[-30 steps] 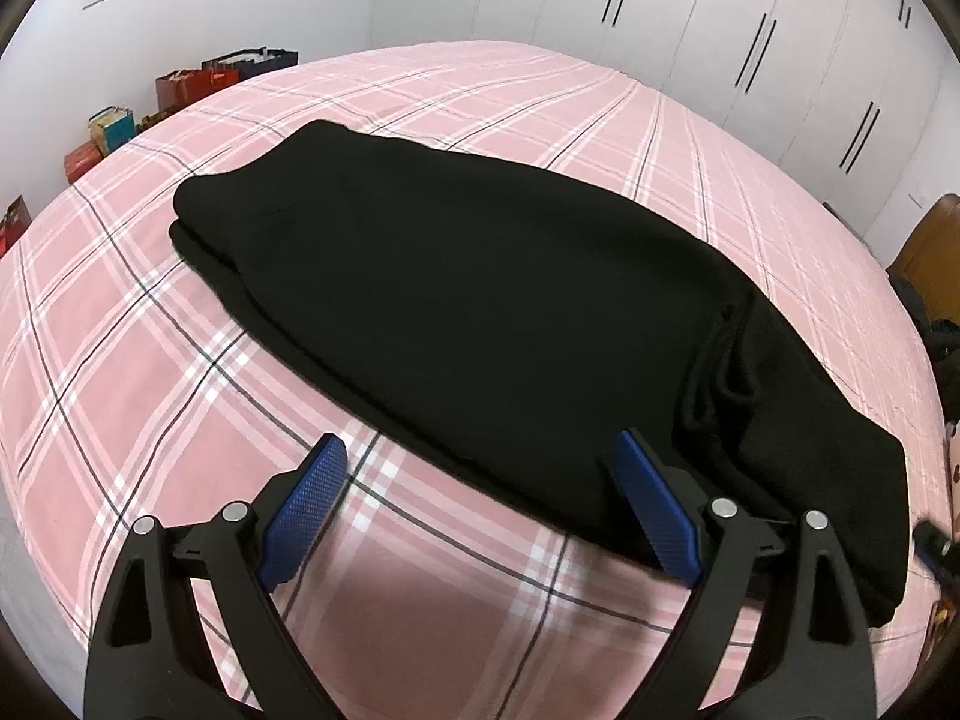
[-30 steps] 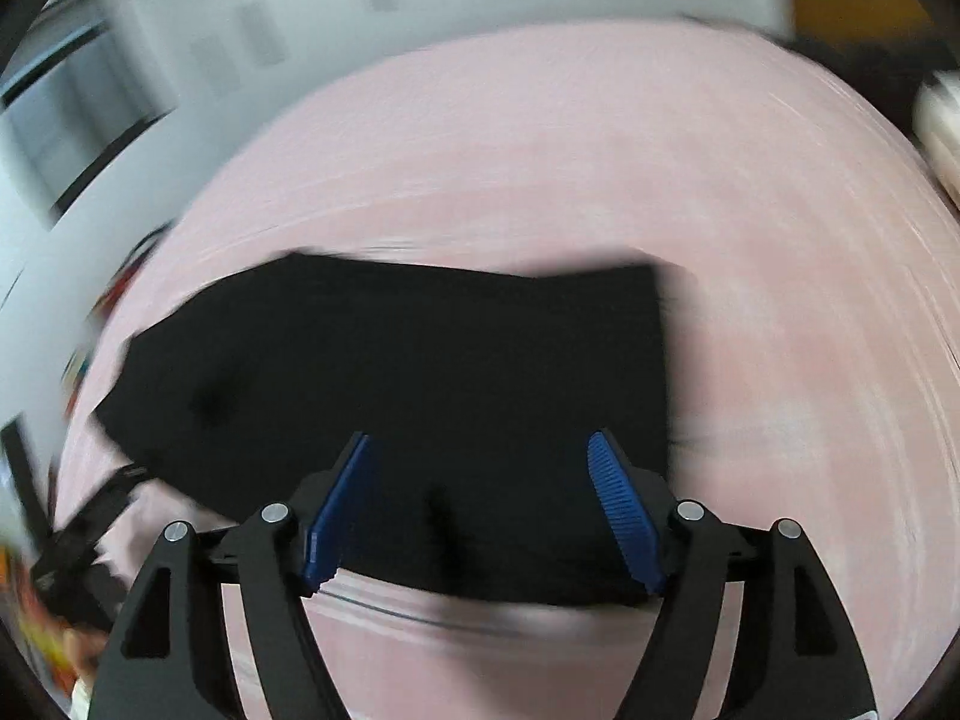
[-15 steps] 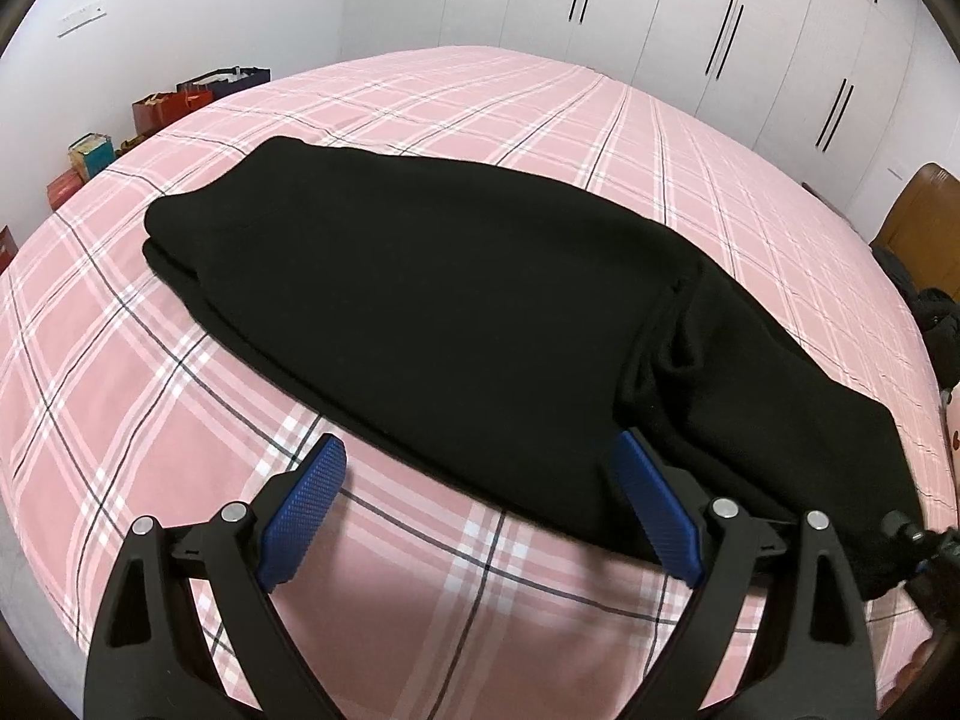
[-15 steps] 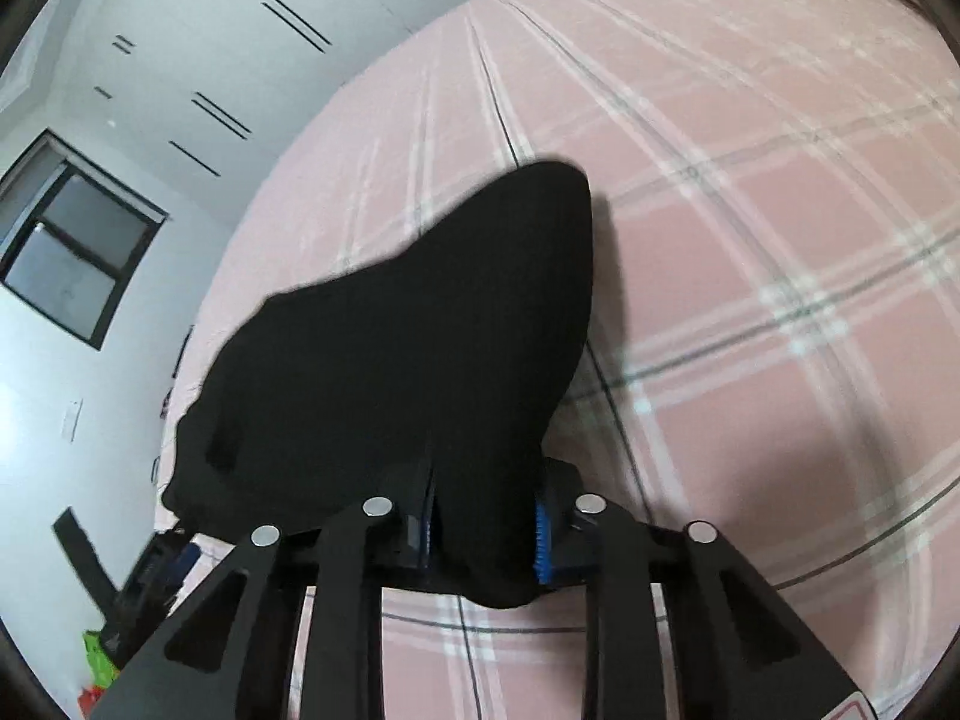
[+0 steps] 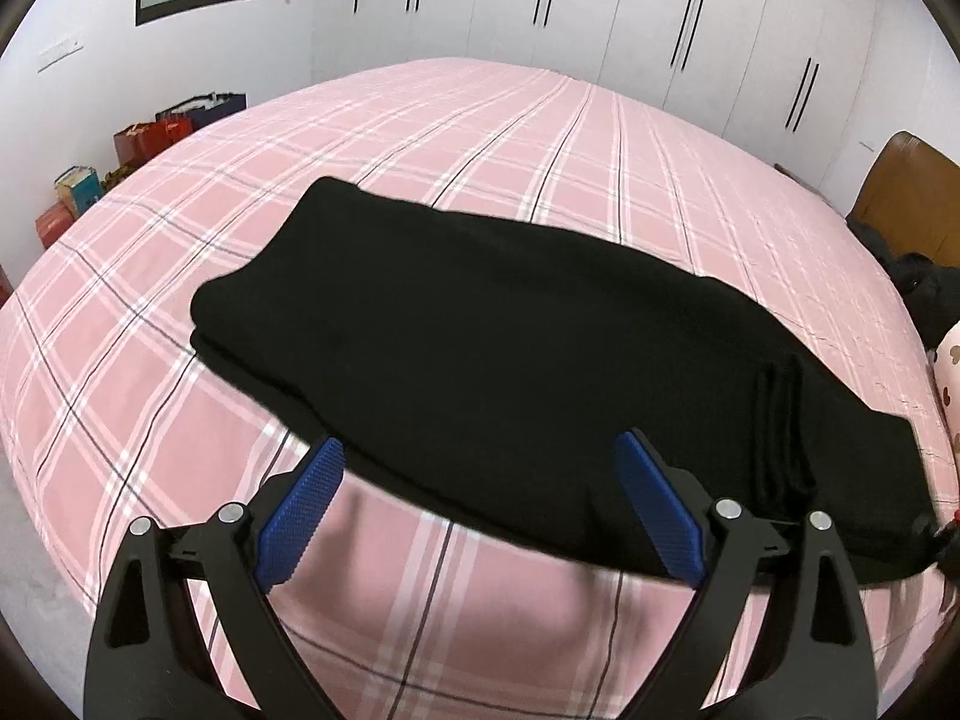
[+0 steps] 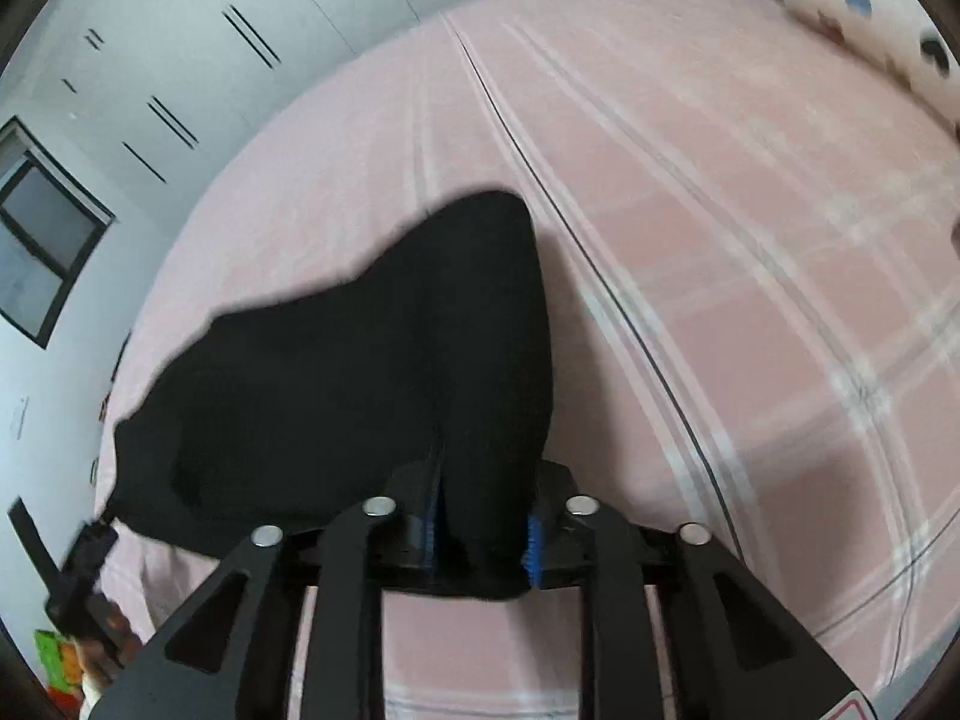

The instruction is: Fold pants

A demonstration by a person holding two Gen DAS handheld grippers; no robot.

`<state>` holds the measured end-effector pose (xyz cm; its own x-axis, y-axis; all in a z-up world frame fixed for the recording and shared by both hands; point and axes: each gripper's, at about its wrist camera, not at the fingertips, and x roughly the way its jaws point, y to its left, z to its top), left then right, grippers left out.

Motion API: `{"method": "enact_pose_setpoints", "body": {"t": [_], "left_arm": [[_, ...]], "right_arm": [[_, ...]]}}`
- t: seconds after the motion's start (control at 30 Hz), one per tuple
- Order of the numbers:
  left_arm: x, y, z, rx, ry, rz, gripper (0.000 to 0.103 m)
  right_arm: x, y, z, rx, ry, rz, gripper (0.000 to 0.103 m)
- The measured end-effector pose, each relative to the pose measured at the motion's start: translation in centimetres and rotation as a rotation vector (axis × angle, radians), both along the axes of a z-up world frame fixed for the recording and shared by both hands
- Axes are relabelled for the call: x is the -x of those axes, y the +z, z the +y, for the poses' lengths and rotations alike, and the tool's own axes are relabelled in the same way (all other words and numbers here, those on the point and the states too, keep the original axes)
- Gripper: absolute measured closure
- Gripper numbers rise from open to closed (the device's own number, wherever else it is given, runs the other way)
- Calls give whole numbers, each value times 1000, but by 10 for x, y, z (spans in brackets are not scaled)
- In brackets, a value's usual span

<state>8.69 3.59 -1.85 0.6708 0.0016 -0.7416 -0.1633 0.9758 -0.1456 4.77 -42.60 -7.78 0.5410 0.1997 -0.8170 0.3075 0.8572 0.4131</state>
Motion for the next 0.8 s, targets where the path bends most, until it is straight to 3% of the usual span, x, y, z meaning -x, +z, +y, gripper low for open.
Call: {"method": "enact_pose_setpoints", "body": {"t": [0.03,0.1,0.17,0.23,0.27,0.4,0.47,0.53,0.67,0.8], "left_arm": [[0,-1,7,26,16,12,12],[2,0,26,99,65,31,12],[8,-1,62,232,145,28,9],[13,-7,99,364,239,31,8],[13,-12,118,420,285,40,8],[4,-28,168,555,413,67,8],[-4,-33,181,582,434,80,7],[-12,-34,183,586,447,81,5],[-27,-31,175,542,430,77,5],[-38,-30,167,469,415,92,7]], "right_arm": [[3,5,3,35,-10,-9,67],[14,30,17,170,-43,-58,65],[21,50,36,239,-30,-106,51],[27,65,69,300,27,-162,44],[27,69,91,343,69,-181,35],[29,57,150,406,175,-196,26],[18,48,174,431,209,-152,26],[14,49,194,450,214,-195,26],[11,47,207,385,212,-260,25],[4,39,204,360,211,-234,25]]}}
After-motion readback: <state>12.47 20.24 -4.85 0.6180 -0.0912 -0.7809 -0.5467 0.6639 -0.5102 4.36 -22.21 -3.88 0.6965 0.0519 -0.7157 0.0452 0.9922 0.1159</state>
